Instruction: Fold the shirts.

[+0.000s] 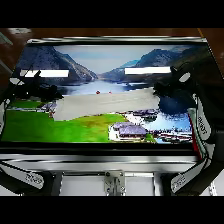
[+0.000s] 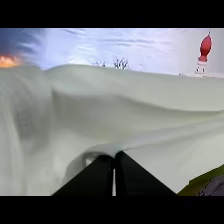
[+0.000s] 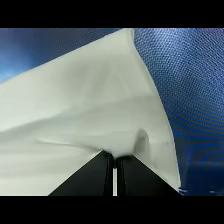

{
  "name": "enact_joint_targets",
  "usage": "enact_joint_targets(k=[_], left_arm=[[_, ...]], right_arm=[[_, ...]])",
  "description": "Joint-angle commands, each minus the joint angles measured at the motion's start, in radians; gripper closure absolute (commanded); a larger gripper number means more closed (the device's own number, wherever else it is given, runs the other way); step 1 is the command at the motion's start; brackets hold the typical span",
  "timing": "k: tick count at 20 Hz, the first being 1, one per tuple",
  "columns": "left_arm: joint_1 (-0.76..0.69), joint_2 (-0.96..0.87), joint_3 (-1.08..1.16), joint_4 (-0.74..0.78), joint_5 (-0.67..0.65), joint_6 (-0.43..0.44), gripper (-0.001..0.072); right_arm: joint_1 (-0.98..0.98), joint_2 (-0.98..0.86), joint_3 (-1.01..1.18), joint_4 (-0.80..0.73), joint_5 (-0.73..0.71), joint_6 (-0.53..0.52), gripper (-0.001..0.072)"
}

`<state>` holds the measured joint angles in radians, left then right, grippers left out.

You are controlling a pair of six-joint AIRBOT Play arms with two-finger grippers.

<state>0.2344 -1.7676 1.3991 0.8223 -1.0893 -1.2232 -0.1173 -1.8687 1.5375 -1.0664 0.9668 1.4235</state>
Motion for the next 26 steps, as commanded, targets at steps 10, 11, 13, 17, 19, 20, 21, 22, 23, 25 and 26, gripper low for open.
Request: enact_joint_targets(k=[10,11,13,17,19,20,21,22,23,25,26], left_arm=[[0.121,0.008,0.086,-0.023,-0.178,-0.064,0.0101],[0.121,0.017,0.086,-0.023,-0.19,-0.064,0.0101],[0.118,0.035,0.086,-0.023,-0.212,-0.064,0.0101],[0.106,0.043,0.086,-0.047,-0.247,-0.064,0.0102],[0.093,0.043,0.086,-0.063,-0.255,-0.064,0.0101],[0.082,0.043,0.086,-0.068,-0.256,-0.063,0.0102],[0.068,0.043,0.086,-0.068,-0.255,-0.06,0.0102],[0.055,0.043,0.086,-0.068,-0.254,-0.053,0.0102],[0.039,0.043,0.086,-0.068,-0.254,-0.049,0.0102],[0.008,0.043,0.086,-0.068,-0.254,-0.048,0.0103],[-0.007,0.043,0.086,-0.068,-0.25,-0.045,0.0106]], right_arm=[[-0.148,-0.013,0.012,0.122,0.157,-0.018,0.0012],[-0.15,-0.042,0.012,0.214,0.161,-0.031,0.0012],[-0.137,-0.09,0.012,0.357,0.153,-0.069,0.0012],[-0.074,-0.138,0.012,0.436,0.08,-0.075,0.0014],[-0.048,-0.137,0.012,0.439,0.015,-0.071,0.006],[-0.04,-0.137,0.012,0.437,-0.006,-0.07,0.0192],[-0.035,-0.137,0.012,0.435,-0.02,-0.07,0.0311],[-0.032,-0.137,0.012,0.436,-0.026,-0.07,0.0459],[-0.032,-0.136,0.012,0.436,-0.025,-0.071,0.0557],[-0.038,-0.123,0.012,0.422,-0.016,-0.074,0.065],[-0.042,-0.109,0.012,0.407,-0.012,-0.075,0.0651]])
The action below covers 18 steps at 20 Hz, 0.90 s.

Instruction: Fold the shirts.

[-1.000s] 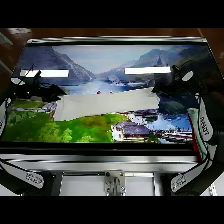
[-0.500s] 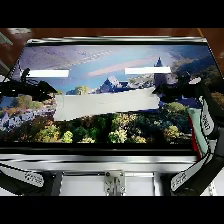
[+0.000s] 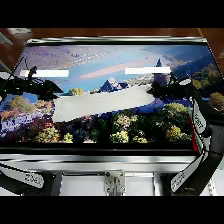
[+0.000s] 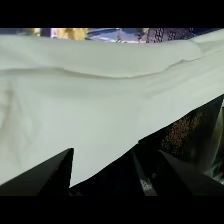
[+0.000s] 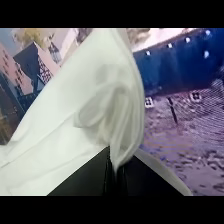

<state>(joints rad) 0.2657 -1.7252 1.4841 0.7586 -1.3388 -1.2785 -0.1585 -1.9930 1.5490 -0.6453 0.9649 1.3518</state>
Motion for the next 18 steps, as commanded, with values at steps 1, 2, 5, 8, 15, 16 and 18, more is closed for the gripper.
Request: enact_joint_targets(k=[1,2,5,8,15,16,18], left_arm=[[-0.055,0.0,0.001,-0.004,0.01,0.01,0.0107],[-0.072,0.0,0.001,-0.004,0.024,0.01,0.0109],[-0.146,0.0,0.001,-0.008,0.095,0.01,0.062],[-0.263,-0.016,0.001,-0.072,0.207,0.01,0.0651],[-0.645,-0.071,0.001,-0.281,0.528,0.01,0.0669],[-0.697,-0.077,0.001,-0.28,0.567,0.01,0.0669],[-0.79,-0.103,0.001,-0.298,0.62,-0.034,0.067]], right_arm=[[-0.008,0.038,0.001,-0.034,-0.004,-0.003,0.0651],[-0.011,0.068,0.001,-0.058,0.008,-0.005,0.0651],[-0.026,0.191,0.001,-0.174,0.074,-0.002,0.0651],[-0.027,0.335,0.001,-0.277,0.207,0.013,0.0651],[-0.026,0.64,0.001,-0.326,0.404,0.077,0.0651],[-0.026,0.681,0.001,-0.326,0.415,0.091,0.0651],[-0.026,0.751,0.001,-0.326,0.446,0.121,0.0651]])
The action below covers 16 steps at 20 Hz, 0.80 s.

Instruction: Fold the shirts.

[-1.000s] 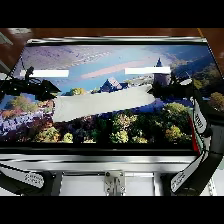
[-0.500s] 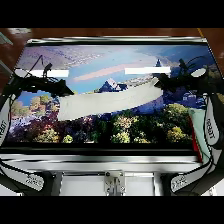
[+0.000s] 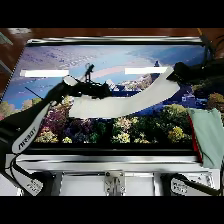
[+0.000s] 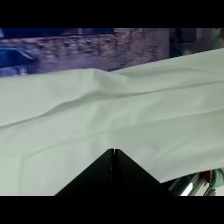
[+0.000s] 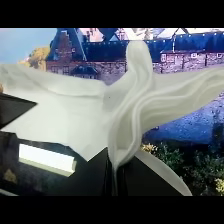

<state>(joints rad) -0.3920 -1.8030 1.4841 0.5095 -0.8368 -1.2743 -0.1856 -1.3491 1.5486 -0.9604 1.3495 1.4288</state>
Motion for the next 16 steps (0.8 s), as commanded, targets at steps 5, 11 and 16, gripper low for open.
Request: enact_joint_targets(k=[5,11,16], left_arm=[[-0.33,-0.105,0.001,-0.257,0.121,-0.047,0.0669],[-0.355,-0.146,0.001,-0.423,0.219,0.034,0.0671],[-0.067,0.001,0.001,-0.129,0.06,0.058,0.0672]], right_arm=[[0.001,0.213,0.001,-0.011,0.114,0.089,0.065],[0.081,0.236,0.001,-0.081,0.142,0.13,0.0651],[0.294,0.169,0.001,-0.145,-0.019,0.159,0.0651]])
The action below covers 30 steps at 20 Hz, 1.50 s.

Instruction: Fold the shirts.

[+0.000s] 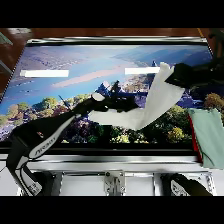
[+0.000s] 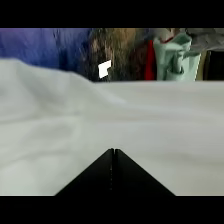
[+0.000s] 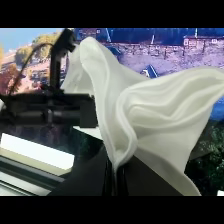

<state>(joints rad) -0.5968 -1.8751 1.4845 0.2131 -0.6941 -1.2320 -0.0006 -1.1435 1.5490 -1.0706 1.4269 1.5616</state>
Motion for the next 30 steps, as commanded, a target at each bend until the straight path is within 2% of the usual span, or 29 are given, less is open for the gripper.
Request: enact_joint_targets(k=[1,4,7,10,11,12,13,14,16,18,19,22,24,26,28,30], left_arm=[[0.214,0.12,0.001,0.252,-0.122,-0.004,0.0673],[0.462,0.267,0.001,0.427,-0.285,-0.048,0.0672],[0.672,0.394,0.001,0.504,-0.473,-0.047,0.0672],[0.801,0.493,-0.001,0.536,-0.592,-0.04,0.0671],[0.82,0.515,-0.002,0.538,-0.626,-0.039,0.0671],[0.827,0.529,-0.002,0.54,-0.653,-0.035,0.0671],[0.826,0.539,-0.002,0.544,-0.672,-0.035,0.0671],[0.82,0.544,-0.002,0.544,-0.678,-0.033,0.0671],[0.801,0.544,-0.003,0.544,-0.675,-0.029,0.0671],[0.783,0.543,-0.009,0.544,-0.661,-0.001,0.0671],[0.777,0.543,-0.014,0.544,-0.657,0.006,0.0671],[0.771,0.543,-0.021,0.548,-0.657,0.017,0.0671],[0.771,0.543,-0.021,0.574,-0.658,0.016,0.0671],[0.771,0.543,-0.021,0.604,-0.661,0.016,0.0671],[0.771,0.543,-0.021,0.63,-0.673,0.016,0.0671],[0.771,0.544,-0.021,0.637,-0.681,-0.004,0.0671]], right_arm=[[0.161,-0.071,0.0,-0.034,-0.142,0.033,0.0651],[0.33,-0.226,0.0,-0.028,-0.273,0.037,0.065],[0.491,-0.429,0.001,0.045,-0.394,0.037,0.065],[0.618,-0.628,0.001,0.166,-0.575,0.074,0.065],[0.641,-0.679,0.001,0.199,-0.653,0.1,0.0617],[0.653,-0.718,0.001,0.257,-0.71,0.124,0.0392],[0.653,-0.742,0.001,0.336,-0.74,0.128,0.0074],[0.644,-0.747,0.001,0.375,-0.737,0.125,0.0034],[0.599,-0.718,0.001,0.345,-0.637,0.105,0.0034],[0.53,-0.653,0.001,0.204,-0.449,0.087,0.0034],[0.493,-0.616,0.001,0.097,-0.342,0.087,0.0034],[0.349,-0.521,0.0,-0.356,0.021,0.082,0.0034],[0.227,-0.504,-0.014,-0.5,0.123,0.059,0.0034],[0.118,-0.508,-0.064,-0.414,0.119,0.039,0.0033],[0.05,-0.515,-0.155,-0.193,0.035,0.008,0.0033],[0.033,-0.532,-0.251,-0.067,-0.066,-0.03,0.0033]])
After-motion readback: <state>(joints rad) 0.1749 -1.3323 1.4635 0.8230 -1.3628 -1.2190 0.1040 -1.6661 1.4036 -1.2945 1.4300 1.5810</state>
